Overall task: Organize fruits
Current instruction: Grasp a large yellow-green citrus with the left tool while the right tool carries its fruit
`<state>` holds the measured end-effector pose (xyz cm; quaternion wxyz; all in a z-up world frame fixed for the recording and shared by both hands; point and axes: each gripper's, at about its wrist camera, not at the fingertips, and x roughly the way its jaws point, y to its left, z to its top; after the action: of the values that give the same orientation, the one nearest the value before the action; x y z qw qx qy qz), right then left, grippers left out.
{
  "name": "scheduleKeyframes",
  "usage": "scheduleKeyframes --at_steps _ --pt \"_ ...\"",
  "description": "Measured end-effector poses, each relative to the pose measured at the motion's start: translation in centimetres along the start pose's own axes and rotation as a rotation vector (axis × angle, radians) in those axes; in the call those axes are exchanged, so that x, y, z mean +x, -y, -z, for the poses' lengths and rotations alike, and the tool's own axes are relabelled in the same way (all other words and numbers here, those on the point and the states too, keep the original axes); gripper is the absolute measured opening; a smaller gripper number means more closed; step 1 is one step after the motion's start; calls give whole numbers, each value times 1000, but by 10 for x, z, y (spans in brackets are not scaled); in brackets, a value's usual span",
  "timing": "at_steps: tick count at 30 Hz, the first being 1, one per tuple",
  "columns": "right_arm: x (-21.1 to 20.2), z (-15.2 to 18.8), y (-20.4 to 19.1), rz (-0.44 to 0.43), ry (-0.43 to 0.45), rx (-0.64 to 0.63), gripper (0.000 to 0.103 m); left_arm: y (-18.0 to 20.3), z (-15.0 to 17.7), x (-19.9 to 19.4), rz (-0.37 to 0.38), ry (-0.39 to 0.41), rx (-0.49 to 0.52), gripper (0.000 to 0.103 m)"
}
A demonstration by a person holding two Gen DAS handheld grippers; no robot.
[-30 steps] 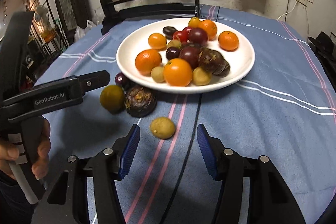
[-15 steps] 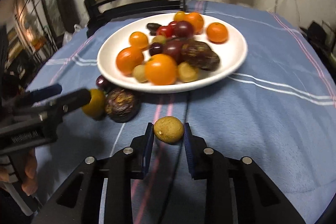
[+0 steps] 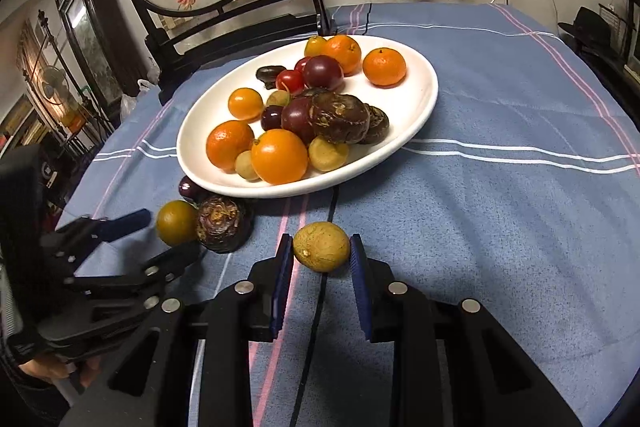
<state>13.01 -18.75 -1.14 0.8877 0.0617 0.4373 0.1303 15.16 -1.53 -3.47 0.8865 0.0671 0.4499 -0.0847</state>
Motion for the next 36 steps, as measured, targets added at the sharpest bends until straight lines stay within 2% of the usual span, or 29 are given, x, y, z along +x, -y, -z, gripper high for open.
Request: scheduleKeyframes --at_steps 4,5,6,7,11,18,22,23,24,27,31,36 --pt "-1 2 -7 -13 -1 -21 29 -7 -1 5 24 -5 -34 68" --pt "-1 2 -7 -12 -3 -24 29 -8 0 5 30 -4 -41 66" --pt "0 3 -8 -10 -5 -25 29 -6 0 4 36 0 -32 59" --pt "0 3 -7 -8 -6 -23 29 -4 0 2 52 7 -17 36" --pt "-1 2 -4 -6 -1 -12 29 -1 1 -6 63 19 -2 37" --pt "-6 1 -6 -14 17 -17 29 -4 -2 -30 105 88 -16 37" --pt "-5 1 -10 -5 5 -51 30 -6 -3 -30 104 89 -34 37" --pt "-3 2 -11 -1 -6 -70 36 -7 -3 -29 101 84 -38 37" --pt "-3 3 -13 15 -4 -89 49 -7 -3 -28 100 80 -38 38" --pt "-7 5 -18 63 16 -134 61 -7 -2 -28 98 82 -37 37" --pt "-6 10 -21 127 -3 -208 62 -7 -2 -29 98 83 -39 37" --pt "-4 16 -18 169 -43 -239 62 -9 -2 -30 99 82 -45 37"
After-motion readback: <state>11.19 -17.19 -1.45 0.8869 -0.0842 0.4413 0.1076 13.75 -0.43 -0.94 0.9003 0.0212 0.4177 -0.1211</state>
